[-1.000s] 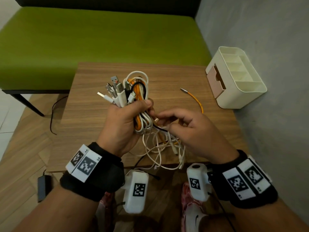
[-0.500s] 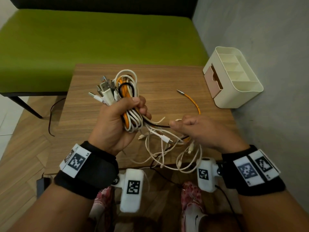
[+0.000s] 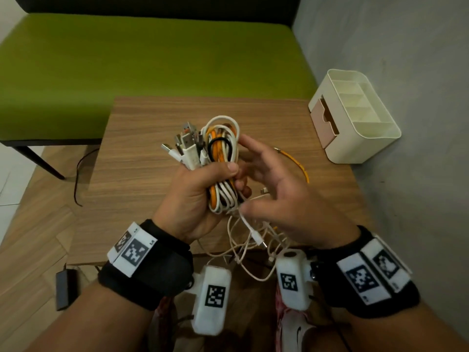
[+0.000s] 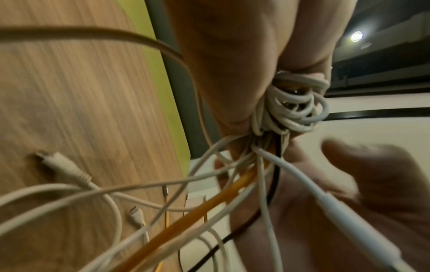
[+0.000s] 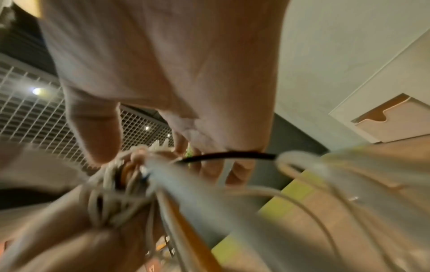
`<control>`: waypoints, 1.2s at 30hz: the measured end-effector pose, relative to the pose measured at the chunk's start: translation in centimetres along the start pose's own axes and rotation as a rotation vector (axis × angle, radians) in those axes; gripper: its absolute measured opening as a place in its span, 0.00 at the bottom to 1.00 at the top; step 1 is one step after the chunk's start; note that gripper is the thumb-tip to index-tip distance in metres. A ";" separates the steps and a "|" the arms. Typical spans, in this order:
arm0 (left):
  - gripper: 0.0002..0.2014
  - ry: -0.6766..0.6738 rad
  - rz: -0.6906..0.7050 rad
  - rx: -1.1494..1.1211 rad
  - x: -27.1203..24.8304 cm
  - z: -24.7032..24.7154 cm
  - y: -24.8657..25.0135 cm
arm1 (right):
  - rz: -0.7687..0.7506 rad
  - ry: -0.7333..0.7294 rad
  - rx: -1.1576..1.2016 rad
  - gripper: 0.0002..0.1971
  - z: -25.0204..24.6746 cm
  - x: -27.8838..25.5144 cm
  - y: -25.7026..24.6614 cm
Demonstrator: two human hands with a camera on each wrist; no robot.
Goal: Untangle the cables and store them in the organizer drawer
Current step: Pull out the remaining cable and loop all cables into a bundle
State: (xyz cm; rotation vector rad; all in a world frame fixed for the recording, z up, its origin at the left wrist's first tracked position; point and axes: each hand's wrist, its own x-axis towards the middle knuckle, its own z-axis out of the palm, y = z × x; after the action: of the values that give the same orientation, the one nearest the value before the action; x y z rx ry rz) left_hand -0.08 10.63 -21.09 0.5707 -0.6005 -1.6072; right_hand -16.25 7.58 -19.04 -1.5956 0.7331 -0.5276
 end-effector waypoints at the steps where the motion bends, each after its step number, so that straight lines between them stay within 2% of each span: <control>1: 0.10 -0.003 -0.008 -0.016 0.0 0.0 0.0 | 0.051 -0.014 -0.024 0.49 0.5 0.2 0.6; 3: 0.07 -0.020 -0.035 -0.068 0.0 0.1 0.0 | 0.145 -0.028 -0.156 0.45 1.4 0.6 1.3; 7: 0.11 -0.042 -0.039 -0.154 0.0 -0.3 0.6 | 0.318 0.023 -0.561 0.16 1.4 1.1 0.8; 9: 0.10 -0.055 -0.029 -0.217 0.0 -0.5 1.0 | 0.287 0.087 -0.772 0.06 1.1 1.1 0.2; 11: 0.08 -0.045 -0.024 -0.247 0.1 -0.6 1.3 | 0.216 0.187 -0.903 0.05 0.6 1.2 0.3; 15: 0.09 -0.003 -0.005 -0.230 0.3 -0.2 1.4 | -0.043 0.435 -1.127 0.05 0.7 1.2 1.1; 17: 0.09 0.058 0.008 -0.207 0.4 -0.3 1.4 | 0.023 0.402 -1.096 0.07 1.0 1.4 1.1; 20: 0.08 0.171 0.040 -0.142 0.4 -0.7 1.2 | 0.205 0.173 -0.954 0.21 0.5 1.3 1.2; 22: 0.08 0.213 0.064 -0.111 0.4 -1.0 1.3 | 0.195 0.042 -0.818 0.36 0.2 0.7 0.5; 23: 0.08 0.212 0.065 -0.108 0.4 -1.2 1.4 | 0.138 0.044 -0.705 0.40 0.2 0.3 -0.1; 25: 0.09 0.145 0.040 -0.123 0.3 -1.6 1.7 | -0.015 0.103 -0.443 0.39 0.2 -0.3 -1.1; 27: 0.08 -0.014 -0.005 -0.152 0.1 -1.5 1.7 | -0.103 0.107 -0.282 0.40 0.1 -0.4 -1.4; 30: 0.09 -0.143 -0.052 -0.212 -0.1 -1.0 1.1 | -0.053 -0.014 -0.175 0.48 0.7 0.0 -0.6; 32: 0.09 -0.159 -0.074 -0.233 0.0 -1.0 1.0 | 0.071 -0.085 -0.167 0.44 1.2 0.3 0.4; 33: 0.10 -0.152 -0.075 -0.223 0.0 -1.1 1.2 | 0.126 -0.113 -0.213 0.36 1.5 0.4 0.9; 35: 0.11 -0.111 -0.041 -0.189 0.1 -1.5 1.8 | 0.168 -0.084 -0.433 0.11 1.7 0.7 1.4; 36: 0.12 -0.089 -0.019 -0.182 0.1 -1.6 2.0 | 0.180 -0.046 -0.548 0.05 1.5 0.8 1.4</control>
State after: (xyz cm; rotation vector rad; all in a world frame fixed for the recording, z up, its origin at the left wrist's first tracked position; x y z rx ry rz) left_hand 2.49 10.26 -20.91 0.3721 -0.5086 -1.6913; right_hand -14.90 7.97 -20.76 -2.0096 1.0342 -0.1584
